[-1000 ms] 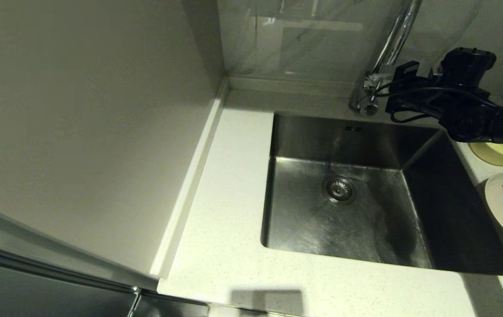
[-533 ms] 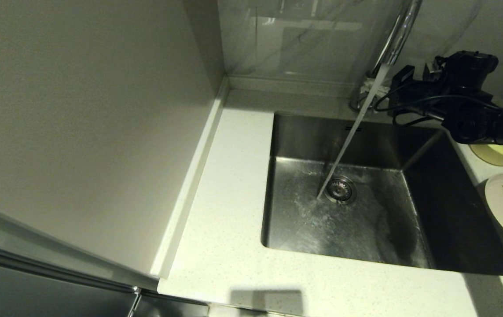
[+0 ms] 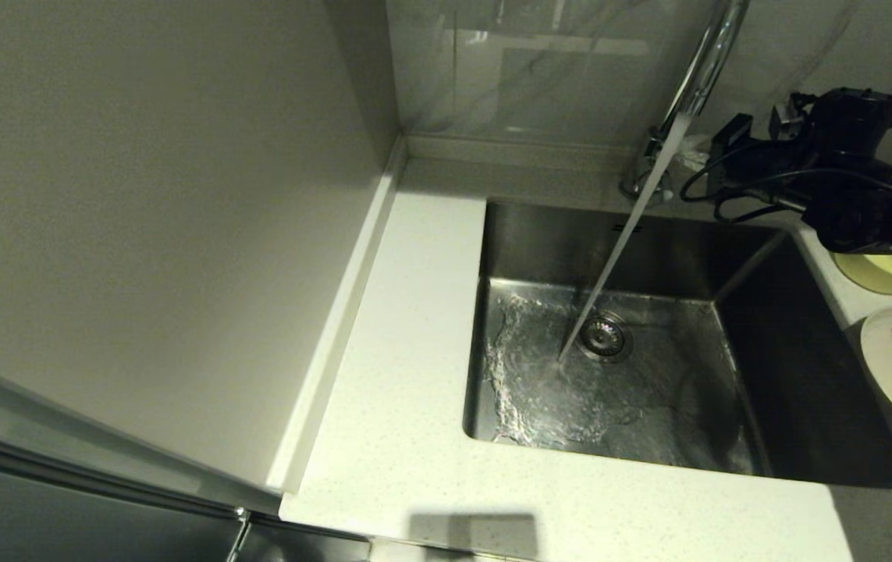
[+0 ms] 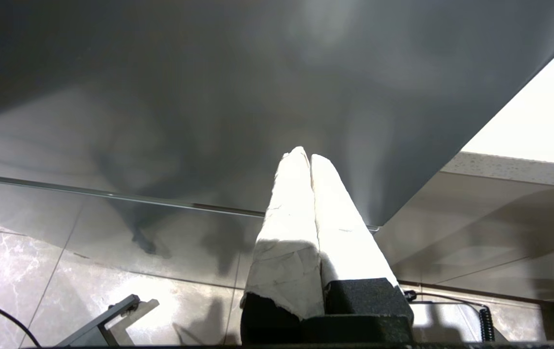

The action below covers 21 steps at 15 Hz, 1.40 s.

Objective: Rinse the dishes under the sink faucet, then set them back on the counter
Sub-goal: Turn on the faucet, then pick up the bowl

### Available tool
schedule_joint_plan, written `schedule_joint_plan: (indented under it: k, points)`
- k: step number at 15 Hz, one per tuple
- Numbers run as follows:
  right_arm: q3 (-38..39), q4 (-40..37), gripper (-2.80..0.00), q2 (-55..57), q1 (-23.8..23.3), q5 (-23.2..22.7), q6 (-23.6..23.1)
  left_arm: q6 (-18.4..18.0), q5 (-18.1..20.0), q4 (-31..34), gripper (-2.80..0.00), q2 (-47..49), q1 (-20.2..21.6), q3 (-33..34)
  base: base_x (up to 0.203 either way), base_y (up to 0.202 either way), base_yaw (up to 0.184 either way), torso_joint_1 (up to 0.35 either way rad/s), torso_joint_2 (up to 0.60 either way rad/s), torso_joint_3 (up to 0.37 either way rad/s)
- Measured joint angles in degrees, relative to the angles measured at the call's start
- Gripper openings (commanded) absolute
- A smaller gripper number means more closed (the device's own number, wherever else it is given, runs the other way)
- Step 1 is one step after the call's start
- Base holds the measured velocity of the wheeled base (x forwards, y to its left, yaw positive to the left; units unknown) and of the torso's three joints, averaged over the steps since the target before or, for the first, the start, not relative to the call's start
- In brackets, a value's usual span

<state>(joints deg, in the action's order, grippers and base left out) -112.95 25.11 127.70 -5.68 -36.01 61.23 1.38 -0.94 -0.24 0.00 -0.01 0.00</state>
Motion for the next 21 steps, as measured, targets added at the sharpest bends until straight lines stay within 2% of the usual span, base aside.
schedule_joint_plan:
  k: [2, 4, 6, 8, 10, 12, 13, 15, 16, 18, 21]
  points:
    - [-0.16, 0.8, -2.8, -1.24, -1.83, 0.02, -2.81, 0.0, 0.01, -0.01, -2.8, 0.0, 0.01, 0.0, 0.0, 0.0, 0.0, 0.0, 0.0, 0.0]
    - [-0.19, 0.62, -2.8, -2.87, -4.53, 0.02, -8.35, -0.01, 0.0, 0.0, -2.8, 0.0, 0.01, 0.0, 0.0, 0.0, 0.0, 0.0, 0.0, 0.0]
    - [0.13, -0.6, -2.8, -4.53, -8.01, 0.34, -16.3, 0.01, -0.01, 0.0, -2.8, 0.0, 0.01, 0.0, 0.0, 0.0, 0.0, 0.0, 0.0, 0.0]
    - [0.44, -5.34, -2.8, -6.1, -11.82, 2.3, -27.27, 0.0, 0.01, 0.0, -2.8, 0.0, 0.01, 0.0, 0.0, 0.0, 0.0, 0.0, 0.0, 0.0]
    - [0.29, -14.97, -2.8, -7.36, -15.28, 8.7, -40.55, 0.0, -0.02, 0.02, -2.8, 0.0, 0.01, 0.0, 0.0, 0.0, 0.0, 0.0, 0.0, 0.0]
    - [-0.13, -24.37, -2.8, -8.13, -17.34, 19.27, -51.93, 0.0, 0.01, 0.0, -2.8, 0.0, 0.01, 0.0, 0.0, 0.0, 0.0, 0.0, 0.0, 0.0]
    - [-0.3, -27.28, -2.8, -8.41, -18.05, 23.14, -55.42, 0.0, 0.0, 0.02, -2.8, 0.0, -0.01, 0.0, 0.0, 0.0, 0.0, 0.0, 0.0, 0.0]
    - [-0.53, -28.18, -2.8, -8.73, -18.87, 25.23, -59.8, 0.02, 0.0, 0.02, -2.8, 0.0, 0.01, 0.0, 0.0, 0.0, 0.0, 0.0, 0.0, 0.0]
    - [-0.58, -28.87, 0.0, -8.83, -19.02, 25.36, -62.28, 0.0, 0.0, 0.0, -2.8, 0.0, 0.01, 0.0, 0.0, 0.0, 0.0, 0.0, 0.0, 0.0]
    - [-0.6, -30.22, 0.0, -9.08, -18.96, 25.51, -64.34, -0.01, -0.01, 0.02, -2.8, 0.0, 0.01, 0.0, 0.0, 0.0, 0.0, 0.0, 0.0, 0.0]
    - [-0.6, -35.11, 0.0, -9.73, -19.04, 25.42, -63.27, -0.01, 0.0, 0.0, -2.8, 0.0, 0.01, 0.0, 0.0, 0.0, 0.0, 0.0, 0.0, 0.0]
